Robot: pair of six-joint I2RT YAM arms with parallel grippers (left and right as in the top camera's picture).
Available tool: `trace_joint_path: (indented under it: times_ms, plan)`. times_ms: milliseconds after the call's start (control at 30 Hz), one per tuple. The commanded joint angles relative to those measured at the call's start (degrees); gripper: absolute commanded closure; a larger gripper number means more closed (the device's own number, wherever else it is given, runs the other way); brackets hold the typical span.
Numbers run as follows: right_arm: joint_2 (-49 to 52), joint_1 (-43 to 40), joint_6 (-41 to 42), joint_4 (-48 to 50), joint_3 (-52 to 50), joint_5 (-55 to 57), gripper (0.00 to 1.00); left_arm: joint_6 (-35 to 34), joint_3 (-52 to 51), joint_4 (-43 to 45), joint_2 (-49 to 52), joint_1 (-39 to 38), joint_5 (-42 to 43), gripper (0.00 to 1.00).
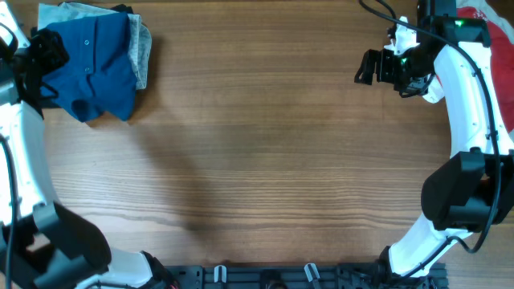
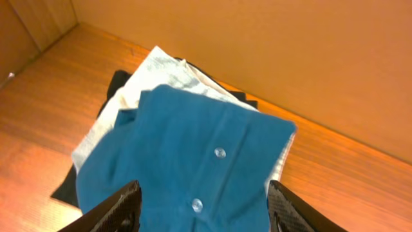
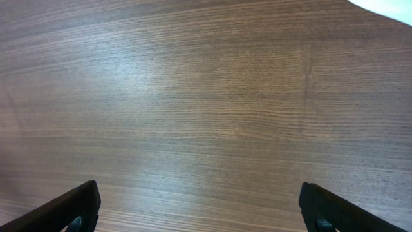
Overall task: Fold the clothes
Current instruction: 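Lower the teal bundle onto the jeans stack and open the left gripper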
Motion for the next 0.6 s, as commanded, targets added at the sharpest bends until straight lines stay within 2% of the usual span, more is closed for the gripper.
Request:
trace_joint_path:
  times_ms: [0, 300, 400, 567]
  plan:
    - [-0.79, -0.11, 0.87, -0.09, -0.17, -0.33, 0.0, 3.48, 0.07, 4.72, 5.31, -0.9, -0.5, 0.36]
    - [-0.79, -0.11, 2.29, -0.09, -0.17, -0.33, 0.0, 12.96, 0.07, 20.68, 15.43, -6.03, -1.9, 0.3]
    - [-0.79, -0.11, 2.27, -0.2, -0.17, -0.31, 0.0, 13.51, 0.07, 25.42, 20.74, -7.69, -8.2, 0.29]
    - [-0.79, -0.11, 2.14, -0.9, -0.17, -0.28, 0.0, 13.53, 0.07, 35.43, 31.19, -8.61, -19.41, 0.16]
